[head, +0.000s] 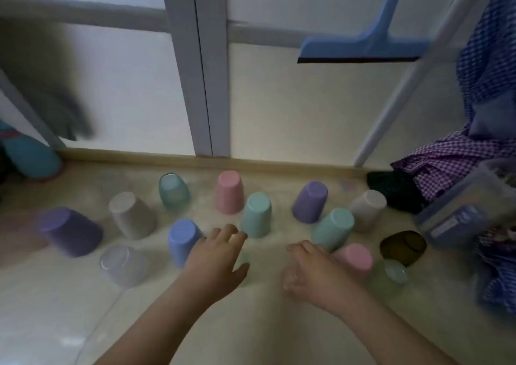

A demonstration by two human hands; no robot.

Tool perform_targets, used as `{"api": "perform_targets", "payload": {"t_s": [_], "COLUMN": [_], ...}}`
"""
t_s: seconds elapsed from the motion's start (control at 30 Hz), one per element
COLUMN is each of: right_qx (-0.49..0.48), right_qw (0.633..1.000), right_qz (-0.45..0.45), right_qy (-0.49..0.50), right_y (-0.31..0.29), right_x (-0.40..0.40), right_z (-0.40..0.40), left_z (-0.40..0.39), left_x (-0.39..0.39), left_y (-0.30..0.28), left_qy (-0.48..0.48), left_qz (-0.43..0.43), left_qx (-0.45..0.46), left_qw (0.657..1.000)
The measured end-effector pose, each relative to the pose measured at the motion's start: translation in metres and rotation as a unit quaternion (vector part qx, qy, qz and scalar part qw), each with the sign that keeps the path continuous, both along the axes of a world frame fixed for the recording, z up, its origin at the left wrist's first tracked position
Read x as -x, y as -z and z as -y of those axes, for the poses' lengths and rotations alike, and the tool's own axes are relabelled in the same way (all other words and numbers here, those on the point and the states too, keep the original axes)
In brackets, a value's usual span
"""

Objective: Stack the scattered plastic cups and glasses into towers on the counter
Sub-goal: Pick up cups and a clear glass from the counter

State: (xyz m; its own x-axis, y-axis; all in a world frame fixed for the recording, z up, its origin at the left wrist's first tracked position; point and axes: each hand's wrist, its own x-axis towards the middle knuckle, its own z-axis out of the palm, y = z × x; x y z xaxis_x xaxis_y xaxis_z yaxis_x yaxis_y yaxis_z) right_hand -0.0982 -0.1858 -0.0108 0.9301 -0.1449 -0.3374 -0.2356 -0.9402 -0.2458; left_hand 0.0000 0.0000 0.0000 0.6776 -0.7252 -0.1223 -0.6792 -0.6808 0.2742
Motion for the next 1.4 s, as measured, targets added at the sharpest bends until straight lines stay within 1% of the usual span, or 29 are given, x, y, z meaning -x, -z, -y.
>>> {"api": "perform_targets", "payload": {"t_s": [0.03,0.17,0.33,0.43,0.57,0.67,0.73,0.9,1.0,1.13,1.3,1.4], "right_qx": [0.011,0.032,0.023,-0.014,-0.076,-0.092,-0.106,-0.081,-0.048,-0.016,-0.034,-0.048], "right_qw": [1.000,0.998,0.999,0.999,0.995,0.993,0.991,0.989,0.990,0.991,0.992,0.992], "right_qz": [-0.008,-0.046,-0.038,-0.034,0.032,0.075,0.087,0.075,0.041,0.016,0.004,0.028], "right_qy": [-0.006,-0.002,0.011,0.031,0.060,0.023,-0.004,-0.094,-0.128,-0.135,-0.124,-0.111], "right_y": [0.005,0.026,0.035,0.024,-0.022,-0.056,-0.062,-0.042,-0.020,-0.003,-0.008,-0.017], "right_x": [0.001,0.002,0.005,0.002,-0.014,-0.031,-0.045,-0.072,-0.079,-0.078,-0.077,-0.078], "right_z": [0.000,0.003,0.004,0.002,-0.007,-0.021,-0.033,-0.069,-0.084,-0.089,-0.088,-0.089], "left_z": [0.000,0.000,-0.002,-0.003,-0.015,-0.028,-0.038,-0.068,-0.092,-0.116,-0.132,-0.143], "left_x": [0.000,0.000,-0.001,-0.004,-0.011,-0.019,-0.022,-0.021,-0.019,-0.015,-0.013,-0.020], "left_y": [0.002,0.012,0.019,0.020,0.017,0.011,0.008,-0.003,0.000,0.008,0.019,0.020], "left_qy": [-0.006,-0.012,-0.003,-0.006,-0.027,-0.036,-0.049,-0.104,-0.139,-0.166,-0.189,-0.210], "left_qz": [-0.010,-0.013,-0.008,-0.007,0.001,0.028,0.063,0.088,0.072,0.076,0.048,0.053], "left_qx": [-0.013,-0.011,-0.019,-0.012,0.023,0.033,0.027,0.013,0.026,0.016,0.001,0.014], "left_qw": [1.000,1.000,1.000,1.000,0.999,0.998,0.996,0.991,0.987,0.983,0.981,0.976]}}
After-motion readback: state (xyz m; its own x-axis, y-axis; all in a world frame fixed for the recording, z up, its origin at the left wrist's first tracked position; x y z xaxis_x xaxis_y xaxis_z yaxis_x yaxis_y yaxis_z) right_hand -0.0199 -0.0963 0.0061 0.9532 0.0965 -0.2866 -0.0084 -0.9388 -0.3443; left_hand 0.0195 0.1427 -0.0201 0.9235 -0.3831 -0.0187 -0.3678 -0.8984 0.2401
